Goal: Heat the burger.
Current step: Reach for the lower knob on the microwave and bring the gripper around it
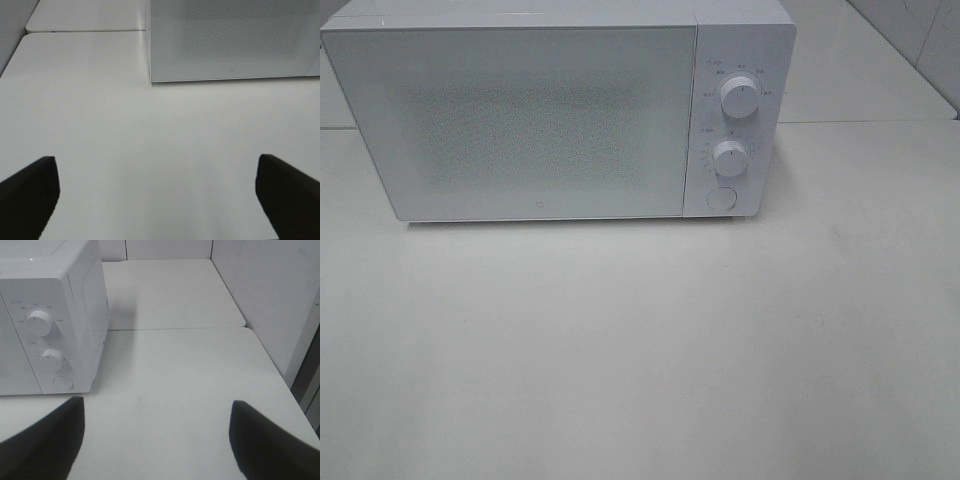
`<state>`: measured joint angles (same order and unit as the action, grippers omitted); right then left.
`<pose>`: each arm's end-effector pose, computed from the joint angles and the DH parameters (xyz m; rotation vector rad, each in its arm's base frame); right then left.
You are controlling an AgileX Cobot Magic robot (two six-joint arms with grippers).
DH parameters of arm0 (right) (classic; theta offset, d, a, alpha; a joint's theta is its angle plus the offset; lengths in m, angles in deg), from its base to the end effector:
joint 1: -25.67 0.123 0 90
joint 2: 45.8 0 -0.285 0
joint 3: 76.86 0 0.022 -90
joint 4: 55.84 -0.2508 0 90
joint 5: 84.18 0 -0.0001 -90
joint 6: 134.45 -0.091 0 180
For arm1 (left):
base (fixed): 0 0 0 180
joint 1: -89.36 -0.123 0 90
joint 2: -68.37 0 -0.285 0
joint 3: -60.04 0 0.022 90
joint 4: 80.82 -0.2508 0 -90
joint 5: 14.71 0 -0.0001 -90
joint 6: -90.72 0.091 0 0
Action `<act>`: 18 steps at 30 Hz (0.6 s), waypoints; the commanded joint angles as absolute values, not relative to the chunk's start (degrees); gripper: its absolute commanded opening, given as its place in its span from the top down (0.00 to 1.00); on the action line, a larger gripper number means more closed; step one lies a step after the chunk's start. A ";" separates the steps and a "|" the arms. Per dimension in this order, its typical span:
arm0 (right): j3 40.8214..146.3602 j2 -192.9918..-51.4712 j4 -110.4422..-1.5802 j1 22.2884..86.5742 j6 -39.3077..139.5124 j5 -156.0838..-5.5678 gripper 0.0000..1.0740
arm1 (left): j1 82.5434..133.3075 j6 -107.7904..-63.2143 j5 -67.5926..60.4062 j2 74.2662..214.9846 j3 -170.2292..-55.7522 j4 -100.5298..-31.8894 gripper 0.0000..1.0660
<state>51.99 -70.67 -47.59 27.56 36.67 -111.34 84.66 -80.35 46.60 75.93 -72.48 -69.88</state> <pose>0.0681 -0.0037 0.3044 0.0412 1.7957 -0.0162 -0.0076 -0.0158 0.2829 0.0869 2.0151 -0.0768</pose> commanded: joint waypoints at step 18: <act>46.32 -90.49 -47.65 27.33 36.67 -77.53 0.29 | 84.89 -80.46 46.77 74.90 -72.37 -69.76 0.06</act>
